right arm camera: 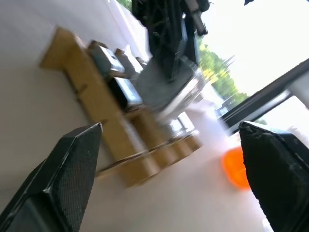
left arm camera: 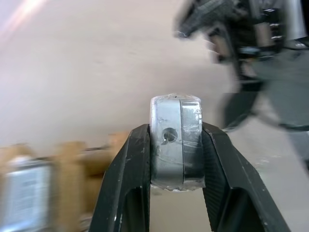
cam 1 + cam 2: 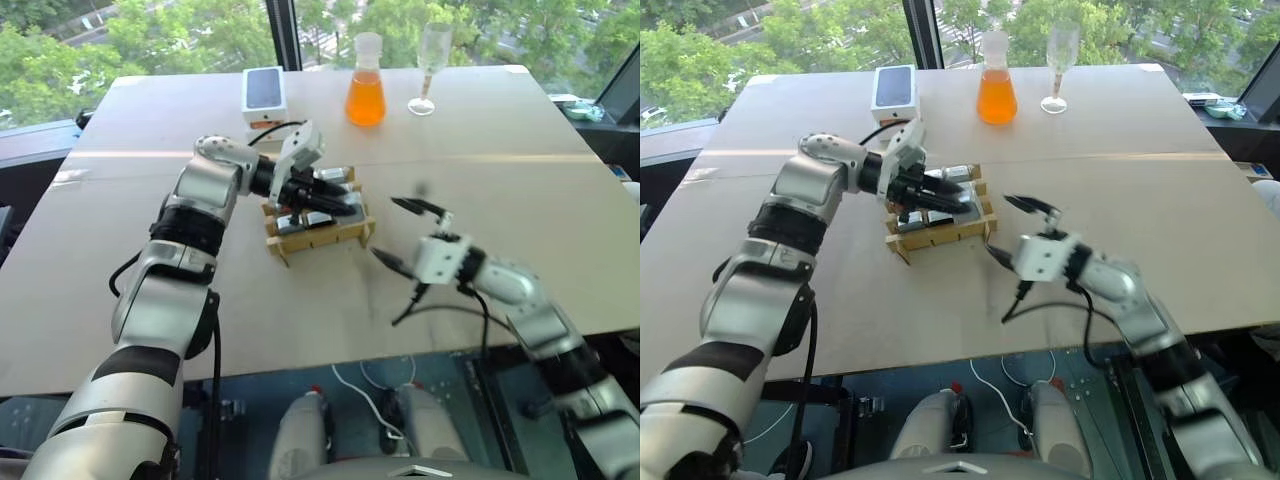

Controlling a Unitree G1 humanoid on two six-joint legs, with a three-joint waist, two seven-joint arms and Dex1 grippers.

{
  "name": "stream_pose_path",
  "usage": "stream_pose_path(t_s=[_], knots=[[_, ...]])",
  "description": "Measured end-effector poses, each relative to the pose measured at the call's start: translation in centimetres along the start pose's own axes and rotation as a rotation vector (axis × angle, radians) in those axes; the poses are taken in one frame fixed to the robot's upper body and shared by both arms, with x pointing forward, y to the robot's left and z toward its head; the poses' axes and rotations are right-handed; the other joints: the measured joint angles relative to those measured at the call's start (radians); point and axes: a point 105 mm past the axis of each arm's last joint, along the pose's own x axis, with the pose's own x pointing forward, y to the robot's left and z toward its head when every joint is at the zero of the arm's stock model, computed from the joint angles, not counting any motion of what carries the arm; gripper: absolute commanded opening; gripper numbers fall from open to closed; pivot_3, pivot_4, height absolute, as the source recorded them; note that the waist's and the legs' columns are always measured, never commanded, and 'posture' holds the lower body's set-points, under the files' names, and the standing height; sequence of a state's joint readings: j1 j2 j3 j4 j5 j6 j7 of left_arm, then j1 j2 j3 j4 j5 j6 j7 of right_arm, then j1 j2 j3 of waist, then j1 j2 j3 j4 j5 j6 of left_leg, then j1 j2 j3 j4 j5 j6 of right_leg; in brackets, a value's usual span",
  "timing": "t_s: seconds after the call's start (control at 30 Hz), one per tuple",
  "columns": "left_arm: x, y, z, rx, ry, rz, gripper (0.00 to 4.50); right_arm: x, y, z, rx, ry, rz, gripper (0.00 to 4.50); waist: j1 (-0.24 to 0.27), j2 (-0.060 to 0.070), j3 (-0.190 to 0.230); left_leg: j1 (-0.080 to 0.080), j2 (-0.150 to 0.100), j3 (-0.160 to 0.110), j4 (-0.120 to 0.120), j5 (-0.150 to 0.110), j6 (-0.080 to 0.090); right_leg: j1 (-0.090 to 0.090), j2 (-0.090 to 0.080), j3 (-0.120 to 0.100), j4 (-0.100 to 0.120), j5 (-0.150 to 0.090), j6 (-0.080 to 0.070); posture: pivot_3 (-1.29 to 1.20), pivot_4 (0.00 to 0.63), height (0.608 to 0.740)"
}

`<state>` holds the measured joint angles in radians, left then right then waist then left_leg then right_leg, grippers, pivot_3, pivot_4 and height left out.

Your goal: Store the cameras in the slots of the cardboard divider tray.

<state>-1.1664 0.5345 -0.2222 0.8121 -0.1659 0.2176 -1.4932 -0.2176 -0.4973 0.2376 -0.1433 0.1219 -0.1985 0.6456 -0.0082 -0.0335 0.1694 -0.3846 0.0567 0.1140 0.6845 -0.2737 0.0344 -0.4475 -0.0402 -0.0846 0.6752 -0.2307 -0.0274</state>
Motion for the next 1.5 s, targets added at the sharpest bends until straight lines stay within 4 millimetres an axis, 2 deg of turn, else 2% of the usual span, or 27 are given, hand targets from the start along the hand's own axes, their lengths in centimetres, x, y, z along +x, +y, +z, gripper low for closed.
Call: stream_pose_path(t_s=[0.07, 0.13, 0.4, 0.5, 0.7, 0.97, 1.5], knots=[[-0.5, 0.6, -0.2, 0.008, 0.001, 0.038, 0.8, -1.7, 0.9, -0.3, 0.161, 0.027, -0.008, 4.5, -0.004, 0.0, 0.0, 0.001, 0.0, 0.0, 0.0, 0.0, 0.0, 0.0, 0.0, 0.0, 0.0, -0.002, 0.003, 0.0, 0.15, 0.74], [-0.1, 0.8, -0.5, 0.007, 0.004, 0.039, 0.8, -2.9, 1.2, -0.5, 0.252, 0.046, -0.046, 4.5, -0.004, 0.0, 0.0, 0.0, 0.0, 0.0, 0.0, 0.0, 0.0, 0.0, 0.001, 0.0, 0.0, -0.002, 0.004, 0.0, 0.15, 0.74], [1.4, 1.7, -1.4, 0.008, 0.037, 0.08, 0.8, -5.1, 3.9, -2.1, 0.457, 0.139, -0.169, 4.5, -0.003, -0.001, 0.0, 0.0, 0.0, -0.001, 0.0, -0.001, 0.002, 0.0, 0.002, -0.001, 0.001, -0.002, 0.004, 0.0, 0.15, 0.74], [1.4, 2.0, -2.2, -0.024, 0.061, 0.105, 0.8, -5.4, 4.3, -2.4, 0.471, 0.158, -0.196, 4.5, -0.006, -0.001, 0.0, 0.0, 0.0, -0.001, 0.0, -0.002, 0.004, 0.0, 0.002, 0.0, 0.001, -0.002, 0.004, 0.0, 0.15, 0.74], [1.0, 2.0, -3.3, -0.026, 0.1, 0.116, 0.8, -5.4, 3.7, -2.1, 0.45, 0.149, -0.232, 4.5, -0.003, -0.001, 0.0, 0.0, 0.0, -0.001, 0.0, -0.002, 0.004, 0.0, 0.003, -0.001, 0.001, -0.002, 0.004, 0.0, 0.15, 0.74], [0.7, 1.8, -3.9, -0.03, 0.129, 0.104, 0.8, -5.5, 3.5, -2.1, 0.438, 0.146, -0.242, 4.5, -0.006, -0.001, 0.0, 0.001, 0.0, -0.001, 0.0, -0.002, 0.004, 0.0, 0.003, 0.0, 0.001, -0.002, 0.004, 0.0, 0.15, 0.74], [1.6, 1.1, -5.2, -0.112, 0.144, 0.071, 0.8, -5.4, 2.6, -0.8, 0.381, 0.056, -0.25, 4.5, -0.005, -0.002, 0.0, 0.001, 0.0, -0.001, 0.001, -0.002, 0.004, 0.0, 0.004, 0.0, 0.001, -0.002, 0.004, 0.0, 0.15, 0.74]])
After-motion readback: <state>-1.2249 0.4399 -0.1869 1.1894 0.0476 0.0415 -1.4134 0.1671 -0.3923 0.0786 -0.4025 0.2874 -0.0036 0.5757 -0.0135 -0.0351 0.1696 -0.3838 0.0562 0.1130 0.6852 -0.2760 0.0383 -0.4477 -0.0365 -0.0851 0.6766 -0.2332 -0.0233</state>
